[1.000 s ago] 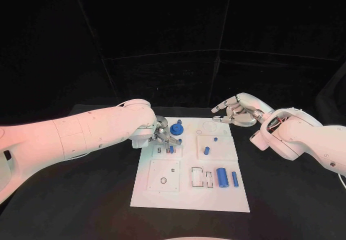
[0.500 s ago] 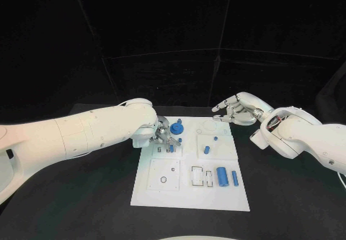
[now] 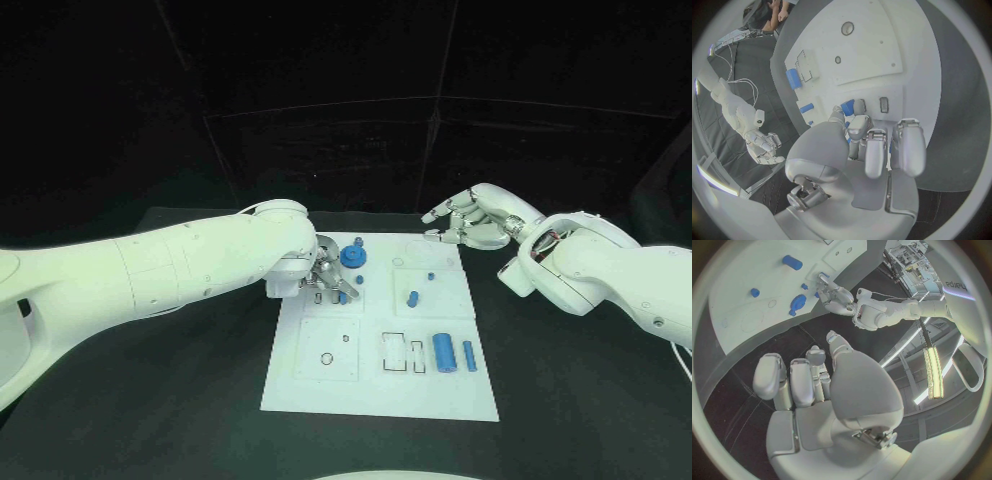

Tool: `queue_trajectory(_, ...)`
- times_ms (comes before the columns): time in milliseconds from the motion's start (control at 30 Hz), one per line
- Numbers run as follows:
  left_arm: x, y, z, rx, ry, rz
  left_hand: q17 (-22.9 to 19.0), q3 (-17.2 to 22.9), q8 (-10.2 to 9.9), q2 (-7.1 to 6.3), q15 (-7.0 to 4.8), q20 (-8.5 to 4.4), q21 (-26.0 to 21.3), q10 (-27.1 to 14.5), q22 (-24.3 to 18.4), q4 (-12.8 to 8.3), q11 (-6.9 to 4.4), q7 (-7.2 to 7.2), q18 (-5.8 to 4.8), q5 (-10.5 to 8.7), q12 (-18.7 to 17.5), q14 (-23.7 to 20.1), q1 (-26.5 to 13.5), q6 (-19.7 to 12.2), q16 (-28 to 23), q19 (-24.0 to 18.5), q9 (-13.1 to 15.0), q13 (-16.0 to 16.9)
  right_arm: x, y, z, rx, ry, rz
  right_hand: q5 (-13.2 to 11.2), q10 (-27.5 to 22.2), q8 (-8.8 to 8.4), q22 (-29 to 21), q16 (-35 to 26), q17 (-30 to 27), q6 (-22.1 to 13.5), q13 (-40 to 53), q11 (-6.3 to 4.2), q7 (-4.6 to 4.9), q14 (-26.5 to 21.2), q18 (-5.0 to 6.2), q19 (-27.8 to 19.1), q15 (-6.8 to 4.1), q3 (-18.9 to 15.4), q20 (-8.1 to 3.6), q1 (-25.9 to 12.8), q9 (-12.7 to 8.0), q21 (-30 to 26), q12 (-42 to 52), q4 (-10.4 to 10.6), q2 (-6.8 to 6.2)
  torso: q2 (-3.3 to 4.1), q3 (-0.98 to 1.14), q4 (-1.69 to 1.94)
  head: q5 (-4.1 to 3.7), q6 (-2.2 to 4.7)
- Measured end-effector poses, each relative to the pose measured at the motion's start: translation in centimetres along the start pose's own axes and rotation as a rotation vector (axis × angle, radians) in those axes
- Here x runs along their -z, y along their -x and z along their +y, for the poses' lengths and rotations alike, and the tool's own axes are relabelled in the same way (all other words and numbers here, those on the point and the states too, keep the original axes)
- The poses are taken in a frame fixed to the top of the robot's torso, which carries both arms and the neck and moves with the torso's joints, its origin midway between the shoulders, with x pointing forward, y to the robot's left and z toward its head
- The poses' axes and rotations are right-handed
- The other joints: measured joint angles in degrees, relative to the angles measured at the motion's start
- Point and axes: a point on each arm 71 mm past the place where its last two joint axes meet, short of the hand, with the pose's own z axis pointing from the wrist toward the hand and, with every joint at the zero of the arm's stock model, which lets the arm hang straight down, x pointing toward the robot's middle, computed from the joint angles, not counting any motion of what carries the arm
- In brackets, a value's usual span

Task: Assemble the parts on the task board

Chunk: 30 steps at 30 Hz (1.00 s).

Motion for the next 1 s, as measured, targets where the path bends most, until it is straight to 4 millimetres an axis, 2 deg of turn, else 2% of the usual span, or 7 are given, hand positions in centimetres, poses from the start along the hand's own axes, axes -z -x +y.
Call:
queue_trajectory(133, 0.0, 0.0, 0.0, -0.001, -0.001, 0.001, 0.0, 0.5, 0.0, 0.18, 0.00, 0.00, 0.0, 0.0, 0.0, -0.5, 0.00, 0.00, 0.00, 0.00, 0.0, 0.0, 0.4, 0.0, 0.0, 0.0, 0.2, 0.1, -0.1, 0.0, 0.0, 0.000, -0.001, 0.001, 0.0, -0.2, 0.00, -0.1, -0.3, -0.2, 0.0, -0.1, -0.19, 0.00, 0.0, 0.00, 0.0, 0.00, 0.0, 0.00, 0.0, 0.0, 0.0, -0.2, 0.0, 0.00, 0.00, 0.01, 0.00, -0.03, 0.05)
queue_trajectory(333, 0.1, 0.0, 0.0, 0.007, -0.006, -0.009, 0.0, 5.5, 0.2, 3.19, -0.35, 0.00, 0.0, -0.3, 0.4, -4.5, -0.33, -0.82, -0.01, -0.01, 0.0, -0.1, 6.2, -0.8, 0.0, 0.0, 0.5, 0.5, -0.2, -0.1, 0.0, 0.000, -0.001, 0.003, 0.2, -0.4, 0.00, -0.3, -0.3, -0.2, 0.0, -0.2, 0.00, 0.00, 0.0, 0.00, -0.2, 0.00, 0.0, -0.21, 0.0, 0.0, 0.0, -0.2, 0.0, 0.00, 0.01, 0.00, 0.00, -0.06, 0.06)
queue_trajectory(433, 0.1, 0.0, 0.0, 0.017, -0.012, -0.019, 0.0, 8.3, 0.0, 3.57, -0.73, -0.03, 0.0, -0.3, 0.8, -6.8, -0.75, -0.89, -0.01, -0.19, 0.0, -0.1, 8.3, -1.4, 0.0, 0.0, 0.5, 0.6, -0.3, -0.1, 0.0, 0.000, -0.001, 0.004, 0.2, -0.4, 0.00, -0.3, -0.3, -0.2, 0.0, -0.2, 0.00, 0.00, 0.0, 0.00, -0.2, 0.00, 0.0, -0.20, 0.0, 0.0, 0.0, -0.2, 0.0, 0.00, 0.02, -0.02, 0.00, -0.11, 0.00)
queue_trajectory(700, 0.6, 0.0, 0.7, 0.072, -0.031, -0.051, 0.0, 11.1, 1.9, 3.66, -0.73, -0.32, 0.1, -0.2, 1.5, -4.0, -0.85, -1.03, 0.00, -0.40, -0.5, -0.1, 8.9, -2.5, 0.0, 0.3, 3.1, 0.3, -0.5, -0.2, -0.1, 0.000, -0.005, 0.009, 0.2, -0.4, 0.00, -0.4, -0.3, -0.3, 0.0, -0.2, 0.00, 0.00, 0.0, -0.01, -0.3, 0.00, 0.0, -0.13, 0.0, 0.0, -0.2, -0.2, 0.0, 0.00, 0.03, -0.02, 0.00, -0.24, -0.18)
queue_trajectory(767, 0.7, 0.0, 0.9, 0.086, -0.035, -0.058, 0.0, 13.5, 2.6, 2.56, -0.73, -0.32, 0.2, -0.1, 1.7, -2.6, -0.96, -1.13, 0.00, -0.40, -0.4, -0.1, 6.5, -2.8, 0.0, 0.3, 4.2, 0.3, -0.5, -0.2, -0.2, 0.001, -0.007, 0.010, 0.2, -0.4, 0.00, -0.4, -0.3, -0.3, 0.0, -0.3, 0.00, 0.00, 0.0, -0.01, -0.4, 0.00, -0.1, 0.00, 0.0, 0.0, -0.2, -0.2, 0.1, 0.00, 0.03, -0.02, 0.00, -0.29, -0.24)
queue_trajectory(800, 0.8, -0.1, 1.0, 0.092, -0.037, -0.061, 0.0, 17.1, 2.7, 1.79, -0.73, -0.32, 0.2, 0.0, 1.8, -4.7, -1.05, -1.11, 0.00, -0.40, -0.5, -0.1, 5.1, -3.0, 0.0, 0.3, 4.3, 0.3, -0.5, -0.1, -0.2, 0.001, -0.008, 0.010, 0.2, -0.4, 0.00, -0.4, -0.3, -0.3, 0.0, -0.3, 0.00, 0.00, 0.0, -0.01, -0.4, 0.00, -0.1, 0.00, 0.0, 0.0, -0.2, -0.2, 0.2, 0.00, 0.03, -0.02, 0.00, -0.30, -0.25)
queue_trajectory(1000, 1.2, -0.2, 1.4, 0.125, -0.043, -0.081, 0.0, 26.9, 3.8, -1.91, -0.73, -0.32, 0.2, 0.0, 1.6, -6.6, -1.05, -1.11, 0.00, -0.40, -0.5, -0.1, -0.3, -3.0, 0.0, 0.3, 5.8, 0.4, -0.6, -0.1, -0.4, 0.002, -0.013, 0.012, 0.2, -0.4, 0.29, -1.1, -1.0, -0.7, 0.0, -0.7, 0.00, 0.00, 0.0, -0.01, -0.8, 0.00, -0.4, 0.01, 0.0, 0.0, -0.6, -0.8, 0.4, 0.00, 0.03, 0.04, 0.09, -0.19, -0.34)
